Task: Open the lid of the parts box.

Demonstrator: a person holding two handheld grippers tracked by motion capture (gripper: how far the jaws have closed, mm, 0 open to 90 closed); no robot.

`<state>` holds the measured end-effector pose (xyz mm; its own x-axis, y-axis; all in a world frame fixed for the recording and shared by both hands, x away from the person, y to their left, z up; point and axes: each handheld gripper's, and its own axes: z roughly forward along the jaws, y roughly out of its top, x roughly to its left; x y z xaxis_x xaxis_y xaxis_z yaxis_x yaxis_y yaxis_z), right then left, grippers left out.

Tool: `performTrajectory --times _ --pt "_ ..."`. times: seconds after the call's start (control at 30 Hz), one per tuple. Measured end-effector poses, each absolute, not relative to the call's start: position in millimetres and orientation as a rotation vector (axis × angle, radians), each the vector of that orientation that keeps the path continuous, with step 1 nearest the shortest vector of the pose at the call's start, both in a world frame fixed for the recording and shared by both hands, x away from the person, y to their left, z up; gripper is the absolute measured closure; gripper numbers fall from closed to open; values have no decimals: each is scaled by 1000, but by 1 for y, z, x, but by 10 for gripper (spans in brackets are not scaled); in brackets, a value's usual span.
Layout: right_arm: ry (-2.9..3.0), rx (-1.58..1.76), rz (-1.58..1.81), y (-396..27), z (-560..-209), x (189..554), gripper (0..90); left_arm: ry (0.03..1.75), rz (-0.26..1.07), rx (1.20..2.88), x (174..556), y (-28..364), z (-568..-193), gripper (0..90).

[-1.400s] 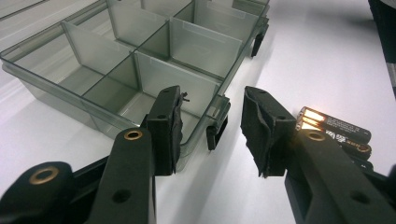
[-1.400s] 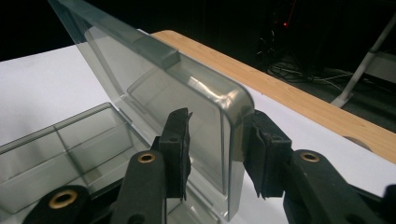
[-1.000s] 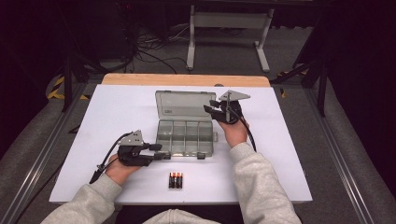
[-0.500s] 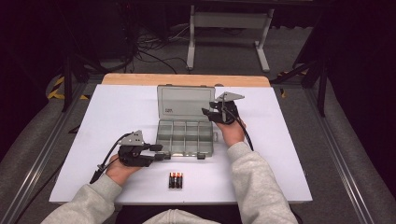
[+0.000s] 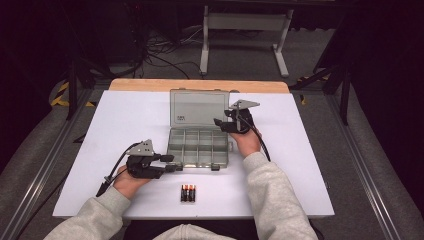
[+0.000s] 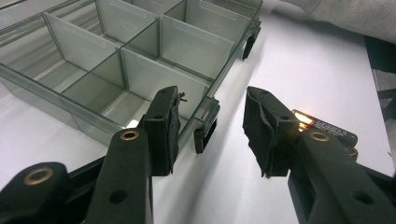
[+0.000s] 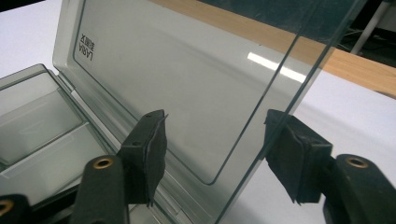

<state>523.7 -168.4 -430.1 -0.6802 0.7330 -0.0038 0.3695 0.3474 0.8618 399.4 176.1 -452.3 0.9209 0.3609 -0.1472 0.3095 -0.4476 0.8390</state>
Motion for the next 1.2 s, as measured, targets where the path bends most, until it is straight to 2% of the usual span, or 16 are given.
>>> performTrajectory --times 0.3,1.2 --pt "2225 987 1290 -170 -433 527 334 478 54 2067 399 176 -452 555" --pt "2244 1122 1313 -178 -443 533 285 477 68 2070 399 176 -452 562"
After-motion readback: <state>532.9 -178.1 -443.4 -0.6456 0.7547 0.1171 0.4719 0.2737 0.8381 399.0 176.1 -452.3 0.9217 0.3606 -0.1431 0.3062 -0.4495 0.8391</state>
